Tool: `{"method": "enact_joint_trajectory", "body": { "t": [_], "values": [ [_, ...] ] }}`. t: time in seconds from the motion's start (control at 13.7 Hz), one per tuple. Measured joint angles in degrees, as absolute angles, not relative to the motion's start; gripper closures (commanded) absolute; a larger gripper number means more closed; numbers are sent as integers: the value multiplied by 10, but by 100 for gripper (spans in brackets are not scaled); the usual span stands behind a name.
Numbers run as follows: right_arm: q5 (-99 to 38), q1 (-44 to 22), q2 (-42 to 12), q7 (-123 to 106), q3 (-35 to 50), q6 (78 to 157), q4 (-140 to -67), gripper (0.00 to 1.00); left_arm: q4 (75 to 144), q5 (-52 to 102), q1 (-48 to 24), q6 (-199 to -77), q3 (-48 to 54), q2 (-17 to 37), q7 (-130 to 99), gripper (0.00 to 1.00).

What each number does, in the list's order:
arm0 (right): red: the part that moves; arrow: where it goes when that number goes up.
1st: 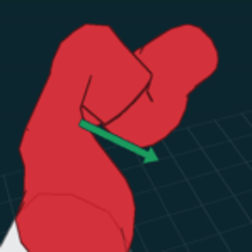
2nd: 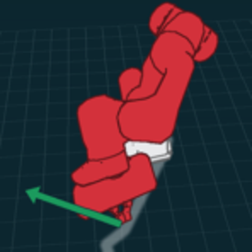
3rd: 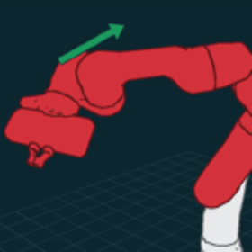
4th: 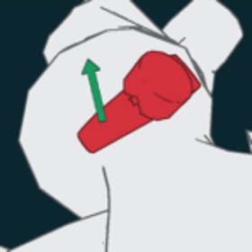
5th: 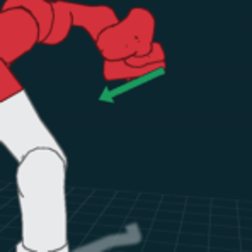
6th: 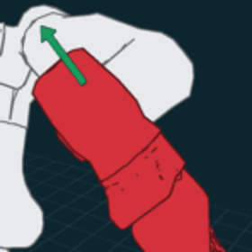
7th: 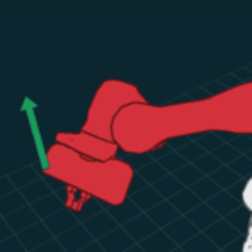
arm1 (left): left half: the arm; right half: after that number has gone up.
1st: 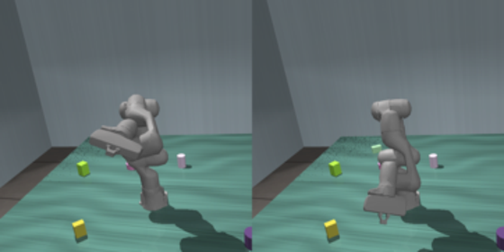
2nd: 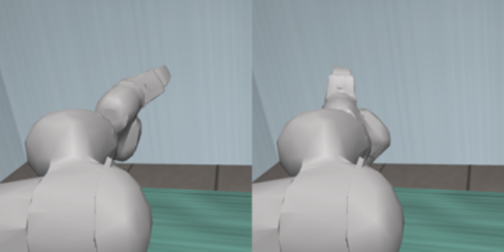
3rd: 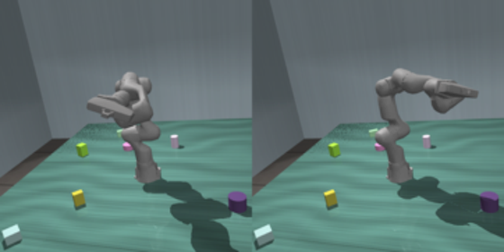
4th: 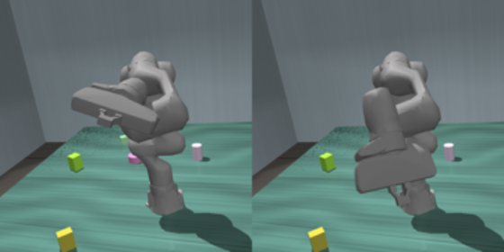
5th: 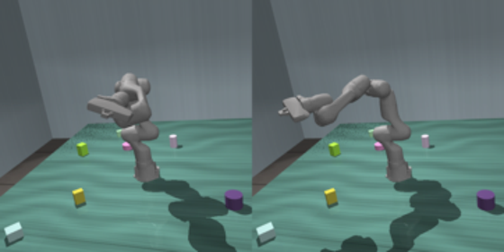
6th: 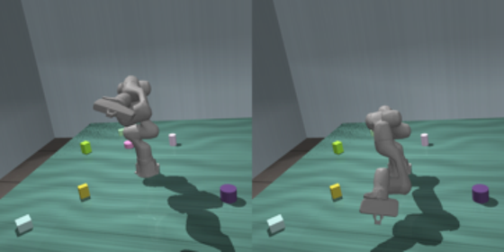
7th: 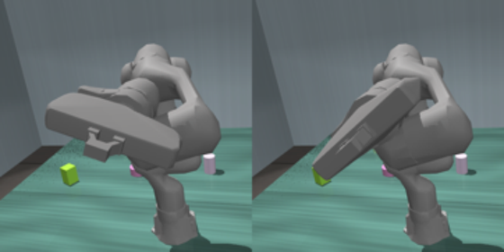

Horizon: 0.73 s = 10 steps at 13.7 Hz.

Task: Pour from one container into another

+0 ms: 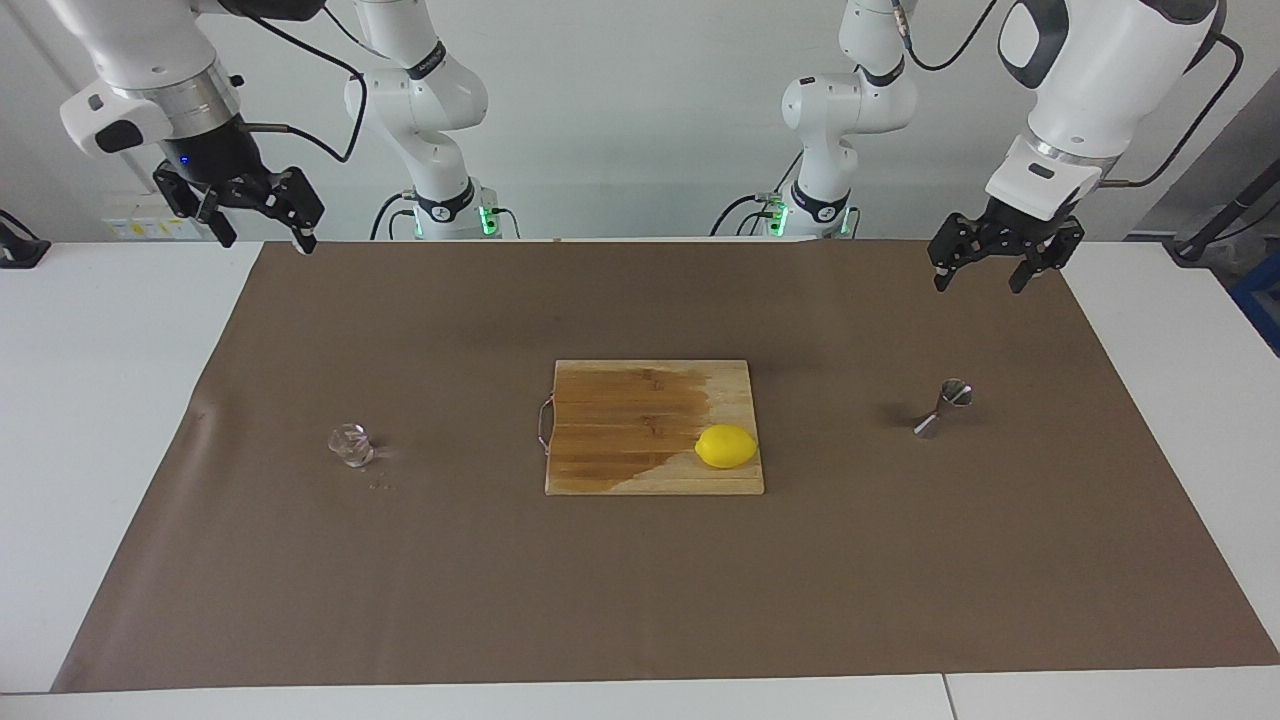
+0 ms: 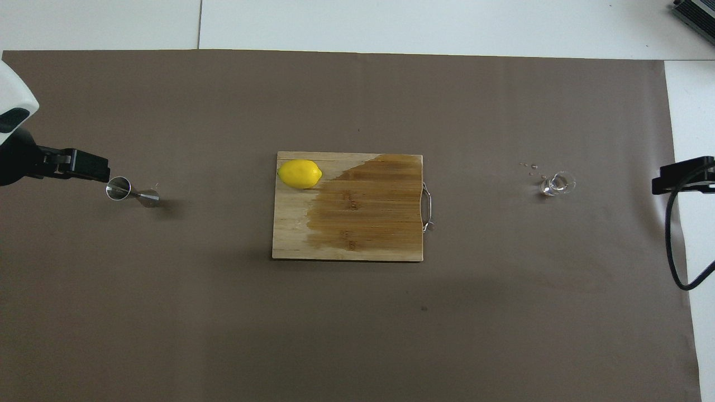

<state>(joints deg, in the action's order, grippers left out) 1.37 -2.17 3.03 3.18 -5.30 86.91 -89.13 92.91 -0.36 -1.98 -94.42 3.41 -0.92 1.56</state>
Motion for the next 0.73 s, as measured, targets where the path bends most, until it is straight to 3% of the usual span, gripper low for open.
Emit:
{"method": "enact_joint_trajectory", "body": {
  "t": [0.73],
  "values": [
    [14, -22, 30, 32, -53, 869, -891, 0, 956, 10, -17, -925, 29, -14, 5, 0]
  ]
}}
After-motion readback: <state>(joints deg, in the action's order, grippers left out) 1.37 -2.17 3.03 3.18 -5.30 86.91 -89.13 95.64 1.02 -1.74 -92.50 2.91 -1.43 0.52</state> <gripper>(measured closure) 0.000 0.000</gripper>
